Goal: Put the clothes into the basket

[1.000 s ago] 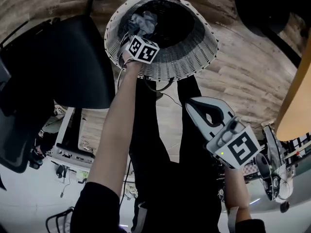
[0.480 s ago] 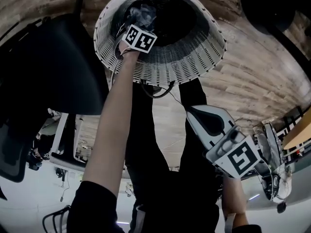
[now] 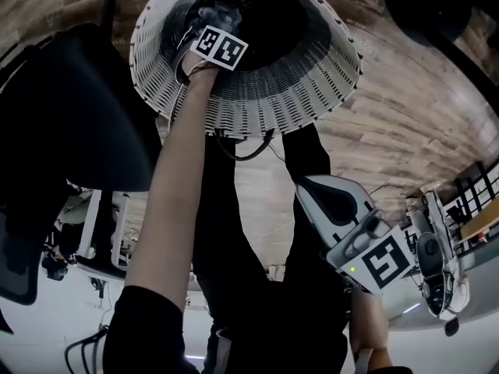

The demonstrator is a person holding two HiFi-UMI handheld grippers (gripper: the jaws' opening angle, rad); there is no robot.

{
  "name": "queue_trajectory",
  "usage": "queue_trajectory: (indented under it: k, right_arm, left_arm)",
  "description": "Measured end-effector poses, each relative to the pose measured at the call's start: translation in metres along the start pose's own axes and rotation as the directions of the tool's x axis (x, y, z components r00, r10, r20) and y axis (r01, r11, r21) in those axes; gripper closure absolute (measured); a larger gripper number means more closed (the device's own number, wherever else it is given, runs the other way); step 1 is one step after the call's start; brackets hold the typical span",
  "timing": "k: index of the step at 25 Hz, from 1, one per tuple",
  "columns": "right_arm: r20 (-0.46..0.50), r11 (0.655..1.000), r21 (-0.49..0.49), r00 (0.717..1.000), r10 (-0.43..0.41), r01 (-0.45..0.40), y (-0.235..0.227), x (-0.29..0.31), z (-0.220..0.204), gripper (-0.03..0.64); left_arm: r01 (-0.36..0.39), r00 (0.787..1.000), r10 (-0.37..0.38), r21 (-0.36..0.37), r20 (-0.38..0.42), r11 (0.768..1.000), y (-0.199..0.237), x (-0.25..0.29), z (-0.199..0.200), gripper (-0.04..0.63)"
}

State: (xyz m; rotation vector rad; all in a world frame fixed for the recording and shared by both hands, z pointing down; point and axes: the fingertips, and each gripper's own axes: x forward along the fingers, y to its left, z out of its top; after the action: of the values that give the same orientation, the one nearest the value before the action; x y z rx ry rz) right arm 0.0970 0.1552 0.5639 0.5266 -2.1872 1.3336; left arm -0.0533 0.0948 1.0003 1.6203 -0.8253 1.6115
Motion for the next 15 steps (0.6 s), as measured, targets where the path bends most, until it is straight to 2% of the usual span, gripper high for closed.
queue_trajectory:
  k: [2, 4, 7, 11, 15]
  right_arm:
    - [-0.004, 1.000, -0.003, 1.000, -0.004, 0.004, 0.001, 0.000, -0.006, 0.600]
    - [0.006, 1.000, 0.016, 1.000, -0.008, 0.008, 0.005, 0.002, -0.007, 0.600]
    - [0.025, 0.999, 0.048, 1.000, -0.012, 0.011, 0.011, 0.004, -0.002, 0.600]
    - [0.011, 1.000, -0.005, 1.000, 0.021, -0.020, 0.017, -0.004, -0.006, 0.600]
    - [0.018, 1.000, -0.011, 1.000, 0.024, -0.024, 0.022, -0.007, -0.003, 0.600]
  left_arm:
    - [-0.008, 1.000, 0.009, 0.052, -0.017, 0.999, -0.005, 0.002, 0.001, 0.484]
    - [0.000, 0.999, 0.002, 0.060, -0.032, 0.998, -0.008, 0.002, 0.000, 0.473]
    - [0.013, 0.999, -0.012, 0.022, -0.048, 1.000, -0.008, -0.002, -0.006, 0.465]
    - [0.030, 0.999, -0.031, -0.035, -0.029, 0.999, -0.004, -0.016, -0.009, 0.460]
    - [0.036, 0.999, -0.038, -0.046, -0.028, 0.998, -0.002, -0.030, -0.016, 0.460]
